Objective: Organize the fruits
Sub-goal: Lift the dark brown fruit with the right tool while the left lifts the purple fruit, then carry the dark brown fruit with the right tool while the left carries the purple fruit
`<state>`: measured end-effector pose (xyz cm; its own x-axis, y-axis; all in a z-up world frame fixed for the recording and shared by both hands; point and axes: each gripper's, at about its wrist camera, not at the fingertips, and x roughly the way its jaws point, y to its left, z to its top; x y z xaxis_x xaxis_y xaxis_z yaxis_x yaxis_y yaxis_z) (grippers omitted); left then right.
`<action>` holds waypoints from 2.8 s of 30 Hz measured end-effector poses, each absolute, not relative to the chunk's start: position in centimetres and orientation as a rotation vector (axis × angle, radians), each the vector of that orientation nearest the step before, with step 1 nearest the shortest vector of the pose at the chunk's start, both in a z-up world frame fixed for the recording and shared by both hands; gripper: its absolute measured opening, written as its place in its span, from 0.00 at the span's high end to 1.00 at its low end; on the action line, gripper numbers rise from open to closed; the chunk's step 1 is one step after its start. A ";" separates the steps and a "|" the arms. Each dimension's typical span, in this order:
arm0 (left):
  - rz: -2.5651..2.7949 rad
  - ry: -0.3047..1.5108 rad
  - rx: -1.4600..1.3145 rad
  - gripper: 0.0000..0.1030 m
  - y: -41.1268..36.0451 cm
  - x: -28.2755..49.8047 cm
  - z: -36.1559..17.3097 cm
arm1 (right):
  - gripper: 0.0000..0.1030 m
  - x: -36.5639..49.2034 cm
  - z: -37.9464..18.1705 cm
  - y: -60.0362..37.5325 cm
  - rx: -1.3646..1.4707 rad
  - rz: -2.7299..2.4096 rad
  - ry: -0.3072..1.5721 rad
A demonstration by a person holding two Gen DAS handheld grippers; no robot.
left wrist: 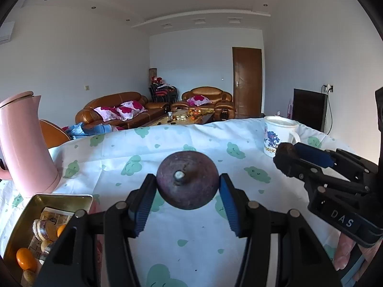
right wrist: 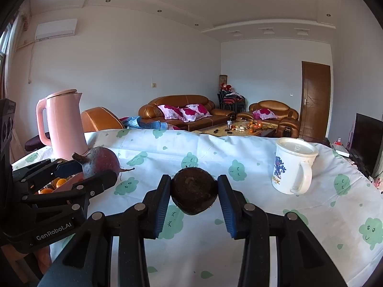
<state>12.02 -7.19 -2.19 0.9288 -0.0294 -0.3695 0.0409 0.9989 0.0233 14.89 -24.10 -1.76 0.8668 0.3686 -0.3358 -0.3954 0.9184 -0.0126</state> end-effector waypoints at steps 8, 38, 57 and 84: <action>-0.035 0.366 0.036 0.46 -7.0 11.4 -2.1 | 0.59 14.4 -1.6 -24.3 -0.079 0.392 0.302; 0.005 0.355 0.043 0.46 -4.9 9.2 -2.0 | 0.59 13.4 -1.5 -22.4 -0.127 0.425 0.293; 0.028 0.362 0.005 0.46 -1.2 6.8 -1.9 | 0.59 11.4 -1.2 -17.8 -0.176 0.522 0.290; 0.117 0.364 -0.022 0.46 4.0 3.3 -1.8 | 0.59 8.3 0.3 -11.2 -0.214 0.692 0.262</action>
